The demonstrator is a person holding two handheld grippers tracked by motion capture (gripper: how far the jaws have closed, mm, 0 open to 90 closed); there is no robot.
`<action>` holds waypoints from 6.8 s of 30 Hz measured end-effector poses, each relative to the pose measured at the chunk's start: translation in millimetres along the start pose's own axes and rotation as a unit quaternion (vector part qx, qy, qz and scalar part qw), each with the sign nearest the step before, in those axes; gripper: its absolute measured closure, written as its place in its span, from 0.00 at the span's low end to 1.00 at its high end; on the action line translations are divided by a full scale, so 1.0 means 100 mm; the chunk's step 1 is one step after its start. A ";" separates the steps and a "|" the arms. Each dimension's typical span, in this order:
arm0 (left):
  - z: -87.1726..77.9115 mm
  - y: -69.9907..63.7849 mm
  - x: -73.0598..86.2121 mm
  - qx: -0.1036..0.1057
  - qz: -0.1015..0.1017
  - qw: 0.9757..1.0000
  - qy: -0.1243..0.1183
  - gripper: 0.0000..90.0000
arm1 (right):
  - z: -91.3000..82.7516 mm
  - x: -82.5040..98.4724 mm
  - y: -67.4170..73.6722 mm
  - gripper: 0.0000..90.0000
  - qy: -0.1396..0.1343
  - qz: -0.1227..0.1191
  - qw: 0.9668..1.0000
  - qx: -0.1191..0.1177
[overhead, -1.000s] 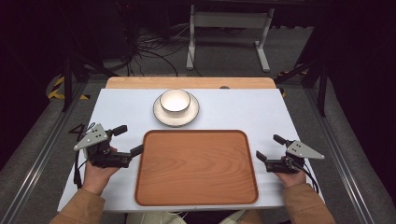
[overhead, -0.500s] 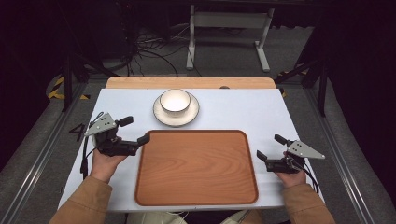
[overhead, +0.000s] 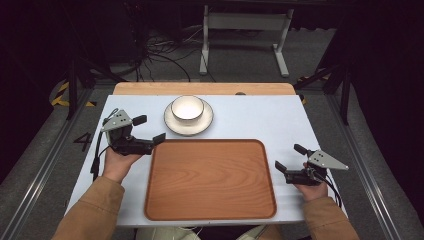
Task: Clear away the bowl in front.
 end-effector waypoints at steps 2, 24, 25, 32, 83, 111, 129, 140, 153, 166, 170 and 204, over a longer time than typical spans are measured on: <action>0.03 0.01 -0.03 -0.001 0.001 1.000 -0.003 0.02 | 0.00 0.00 0.00 0.02 0.000 0.000 1.000 0.000; 0.28 0.12 -0.26 0.003 0.003 1.000 -0.010 0.02 | 0.00 0.00 -0.01 0.02 0.001 0.003 1.000 0.000; 0.29 0.12 -0.27 0.004 0.003 1.000 -0.009 0.02 | 0.00 0.00 -0.01 0.02 0.000 0.003 1.000 0.000; 0.39 0.14 -0.33 0.002 0.009 1.000 -0.006 0.01 | 0.00 0.00 -0.01 0.02 0.000 0.002 1.000 0.000; 1.06 0.44 -0.63 0.067 0.056 0.988 0.126 0.21 | 0.00 0.00 0.00 0.02 0.001 -0.001 1.000 0.003; 1.52 0.46 -0.32 0.096 0.062 0.972 0.203 0.44 | 0.01 0.00 0.01 0.03 0.005 -0.003 1.000 0.012; 1.75 0.36 -0.15 0.058 0.102 0.957 0.265 0.55 | 0.01 0.00 0.02 0.03 0.006 -0.005 1.000 0.012; 1.81 0.33 -0.10 0.043 0.116 0.946 0.300 0.68 | 0.01 0.00 0.02 0.03 0.007 -0.008 1.000 0.011; 1.82 0.30 -0.10 0.038 0.120 0.944 0.305 0.83 | 0.01 0.00 0.02 0.03 0.006 -0.007 1.000 0.011; 1.87 0.23 -0.14 0.021 0.152 0.933 0.325 0.92 | 0.01 0.00 0.02 0.03 0.006 -0.006 1.000 0.012; 1.87 0.21 -0.14 0.014 0.156 0.932 0.327 0.92 | 0.01 0.00 0.02 0.03 0.006 -0.007 1.000 0.012; 1.49 -0.02 -0.68 0.028 0.174 0.937 0.302 0.91 | 0.01 0.00 0.02 0.03 0.006 -0.006 1.000 0.013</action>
Point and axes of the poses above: each handheld gripper's, and its own axes: z roughly forward along the jaws, x roughly out of its underside, y roughly to its left, the point moved 2 cm from there along z, roughly forward along the jaws, and after that the axes turned 3 degrees about z, right-handed, at the moved point
